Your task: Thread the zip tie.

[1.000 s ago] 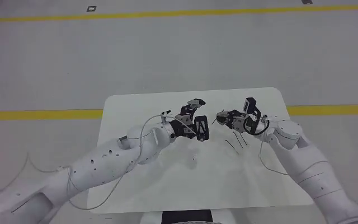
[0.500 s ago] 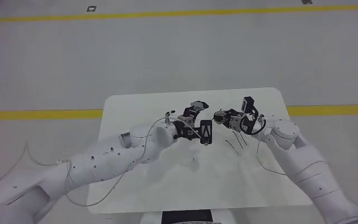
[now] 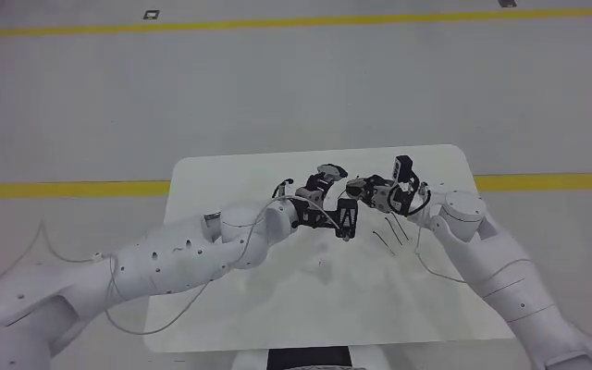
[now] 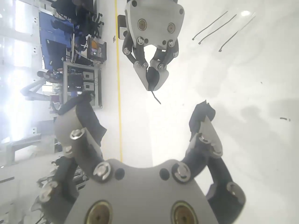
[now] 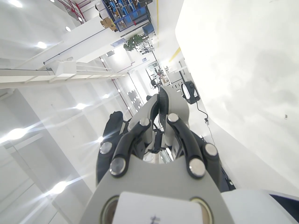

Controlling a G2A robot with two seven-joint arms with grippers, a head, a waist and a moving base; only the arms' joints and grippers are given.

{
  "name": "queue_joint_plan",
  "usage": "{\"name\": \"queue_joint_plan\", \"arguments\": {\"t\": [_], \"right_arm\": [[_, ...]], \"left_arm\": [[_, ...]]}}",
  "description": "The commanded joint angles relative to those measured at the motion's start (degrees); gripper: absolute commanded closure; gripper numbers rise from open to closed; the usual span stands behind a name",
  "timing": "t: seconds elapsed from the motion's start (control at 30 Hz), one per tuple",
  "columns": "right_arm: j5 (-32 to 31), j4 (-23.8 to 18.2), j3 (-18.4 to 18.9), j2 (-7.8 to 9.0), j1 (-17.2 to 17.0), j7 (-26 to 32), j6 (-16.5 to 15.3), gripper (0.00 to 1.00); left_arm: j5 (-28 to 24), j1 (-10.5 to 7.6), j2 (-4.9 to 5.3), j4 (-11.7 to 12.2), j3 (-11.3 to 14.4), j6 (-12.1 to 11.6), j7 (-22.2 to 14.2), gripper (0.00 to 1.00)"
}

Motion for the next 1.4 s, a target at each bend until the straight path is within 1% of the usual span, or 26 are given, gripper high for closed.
{"name": "queue_joint_plan", "arguments": {"t": [0.0, 0.03, 0.1, 0.2, 0.33, 0.37, 0.67, 0.73, 0.8, 1.0, 1.07, 1.1, 1.13, 1.17, 1.27, 1.3, 1.33, 1.37], "right_arm": [[0.0, 0.0, 0.0, 0.0, 0.0, 0.0, 0.0, 1.0], [0.02, -0.05, -0.01, -0.02, -0.1, -0.15, -0.09, 1.0], [0.33, -0.6, -0.07, -0.18, -0.59, -0.68, -0.15, 1.0], [1.58, -0.8, 0.0, -0.5, -0.52, -1.26, 0.9, 1.0], [2.66, -1.7, -1.29, -1.23, 0.07, -2.42, 2.32, 1.0], [2.8, -1.83, -1.63, -1.43, 0.26, -2.59, 2.52, 1.0], [2.8, -1.83, -1.63, -1.43, 0.26, -2.59, 2.52, 1.0], [2.61, -2.56, -1.58, -1.56, -0.37, -3.44, 1.91, 1.0], [2.43, -2.96, -1.45, -1.64, -0.6, -3.64, 2.02, 1.0], [2.49, -3.0, -0.92, -1.94, -0.79, -4.05, 2.8, 1.0], [2.48, -2.9, -0.73, -2.02, -0.9, -4.39, 2.8, 1.0], [2.52, -2.89, -0.64, -2.05, -0.95, -4.54, 2.8, 1.0], [2.57, -2.9, -0.54, -2.08, -1.0, -4.66, 2.8, 1.0], [2.64, -2.9, -0.39, -2.11, -1.09, -4.89, 2.8, 1.0], [2.75, -2.97, -0.1, -2.17, -1.29, -5.34, 2.8, 1.0], [2.74, -2.99, -0.05, -2.19, -1.34, -5.41, 2.8, 1.0], [2.72, -3.02, -0.01, -2.2, -1.37, -5.46, 2.8, 1.0], [2.72, -3.04, 0.03, -2.22, -1.4, -5.48, 2.8, 1.0]], "left_arm": [[0.0, 0.0, 0.0, 0.0, 0.0, 0.0, 0.0, 0.0], [0.0, 0.0, 0.0, 0.0, 0.0, 0.0, 0.0, 0.0], [0.0, 0.57, -0.05, 0.3, -0.32, 0.05, 0.36, 0.0], [0.0, -0.34, -0.2, 0.08, -0.03, -0.92, -2.15, 0.0], [0.0, -0.39, -0.51, -0.01, 0.0, -0.76, -3.58, 0.0], [0.0, -0.59, -0.57, -0.02, 0.0, -1.03, -4.18, 0.0], [0.0, -0.59, -0.57, -0.02, 0.0, -1.03, -4.18, 0.0], [0.0, -0.02, -0.59, 0.34, -0.33, -0.77, -4.11, 0.0], [0.0, 0.03, -0.63, 0.22, -0.52, -0.81, -4.49, 0.0], [0.0, -0.4, -0.7, -0.04, -0.12, -1.08, -5.56, 0.0], [0.0, -0.53, -0.66, -0.1, 0.0, -1.18, -5.75, 0.17], [0.0, -0.52, -0.65, -0.13, 0.0, -1.26, -5.82, 0.3], [0.0, -0.52, -0.64, -0.15, 0.0, -1.37, -5.89, 0.49], [0.0, -0.53, -0.63, -0.19, 0.0, -1.52, -5.96, 0.54], [0.0, -0.59, -0.67, -0.35, 0.0, -1.8, -6.11, 0.64], [0.0, -0.62, -0.69, -0.4, 0.0, -1.86, -6.14, 0.69], [0.0, -0.65, -0.71, -0.41, 0.0, -1.93, -6.16, 0.7], [0.0, -0.67, -0.74, -0.46, 0.0, -2.07, -6.17, 0.74]]}}
